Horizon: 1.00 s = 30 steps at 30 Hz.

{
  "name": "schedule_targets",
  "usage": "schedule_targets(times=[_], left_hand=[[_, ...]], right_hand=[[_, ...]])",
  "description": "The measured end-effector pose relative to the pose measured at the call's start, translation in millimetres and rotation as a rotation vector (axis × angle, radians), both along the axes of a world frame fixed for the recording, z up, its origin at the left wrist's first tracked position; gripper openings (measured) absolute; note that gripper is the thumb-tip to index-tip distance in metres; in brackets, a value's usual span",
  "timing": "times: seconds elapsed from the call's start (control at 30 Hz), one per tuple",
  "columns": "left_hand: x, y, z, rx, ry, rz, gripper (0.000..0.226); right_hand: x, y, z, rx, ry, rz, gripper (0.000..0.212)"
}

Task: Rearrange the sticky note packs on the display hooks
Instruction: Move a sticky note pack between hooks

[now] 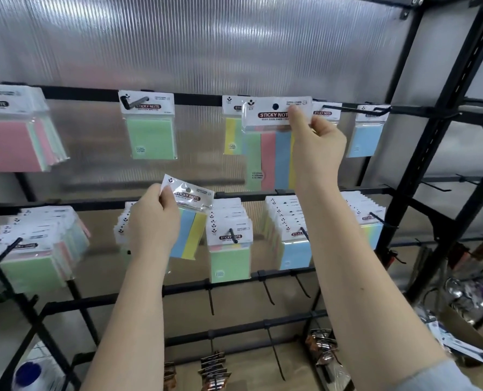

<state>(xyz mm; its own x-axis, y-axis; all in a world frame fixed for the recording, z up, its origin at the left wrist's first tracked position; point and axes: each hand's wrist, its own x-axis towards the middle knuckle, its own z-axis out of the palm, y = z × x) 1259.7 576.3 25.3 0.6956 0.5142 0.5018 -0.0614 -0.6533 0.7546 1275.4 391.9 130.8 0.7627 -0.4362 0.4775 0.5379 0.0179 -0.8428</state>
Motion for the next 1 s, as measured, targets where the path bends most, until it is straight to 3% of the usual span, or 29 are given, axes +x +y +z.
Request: schedule_targets(times=[0.1, 0.27, 0.57, 0.7, 0.87, 1.0], left_hand=[[4, 3, -1, 0.004, 0.0, -0.003, 0.04], [10, 4, 1, -0.004, -0.003, -0.002, 0.039], [20, -5, 3, -0.017, -0.022, -0.031, 0.038], [20, -9, 6, -0.029, -0.027, 0.043, 0.04], [23, -11, 15, -0.027, -0.061, 0.116, 0.042], [25, -14, 18, -0.033, -0.078, 0.133, 0.042]], right_hand=[[5, 1, 1, 0.035, -0.013, -0.02, 0.045], [17, 0, -5, 0.001, -0.026, -0.013, 0.053], [67, 3, -10, -0.081, 0.048, 0.051, 0.029], [99, 7, -5, -0.128, 0.109, 0.068, 0.029], [132, 12, -1, -0.169, 0.141, 0.092, 0.045], [147, 14, 1, -0.231, 0.171, 0.076, 0.04]])
